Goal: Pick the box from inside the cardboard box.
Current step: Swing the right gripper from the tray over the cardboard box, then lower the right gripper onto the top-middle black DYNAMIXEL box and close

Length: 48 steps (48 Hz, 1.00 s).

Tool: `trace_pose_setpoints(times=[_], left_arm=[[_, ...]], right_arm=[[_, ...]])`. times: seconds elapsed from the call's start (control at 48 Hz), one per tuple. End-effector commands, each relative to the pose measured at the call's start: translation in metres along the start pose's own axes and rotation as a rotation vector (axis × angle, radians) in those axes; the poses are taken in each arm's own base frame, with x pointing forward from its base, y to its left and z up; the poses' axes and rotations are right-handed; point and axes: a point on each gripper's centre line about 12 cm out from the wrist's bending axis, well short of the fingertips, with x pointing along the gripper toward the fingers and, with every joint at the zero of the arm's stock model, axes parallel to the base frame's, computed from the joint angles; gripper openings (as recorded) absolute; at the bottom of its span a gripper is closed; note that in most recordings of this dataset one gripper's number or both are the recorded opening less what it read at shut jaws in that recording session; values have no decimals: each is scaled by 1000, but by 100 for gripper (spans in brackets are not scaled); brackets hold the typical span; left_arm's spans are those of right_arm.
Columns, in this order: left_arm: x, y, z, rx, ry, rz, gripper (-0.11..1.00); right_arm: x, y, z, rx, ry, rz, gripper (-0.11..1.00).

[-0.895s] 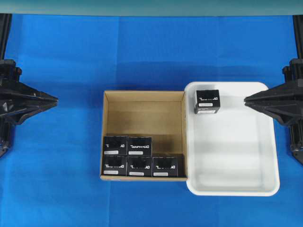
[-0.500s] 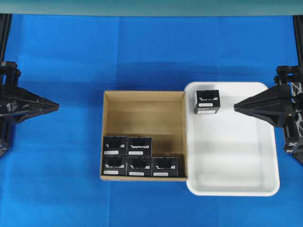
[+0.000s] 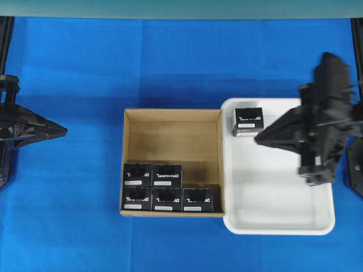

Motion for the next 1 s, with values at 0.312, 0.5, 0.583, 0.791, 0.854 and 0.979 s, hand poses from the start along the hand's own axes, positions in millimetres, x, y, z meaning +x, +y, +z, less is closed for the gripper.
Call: trace_pose_setpoints(times=[0.312, 0.5, 0.583, 0.791, 0.854, 0.979], left_arm=[[-1, 0, 9, 5, 11, 0, -7], [-1, 1, 7, 4, 32, 5, -7], [-2, 1, 8, 4, 32, 5, -7], [-2, 1, 8, 2, 40, 5, -7], [-2, 1, 7, 2, 48, 5, -7], [-3, 1, 7, 2, 48, 5, -7]], right_arm=[[77, 9, 37, -18, 386, -61, -2], [105, 12, 52, -64, 518, -66, -2], [116, 11, 58, -76, 564, -63, -2], [141, 7, 69, -114, 641, -13, -2], [146, 8, 71, -124, 648, 9, -2], [152, 10, 78, -127, 633, 46, -2]])
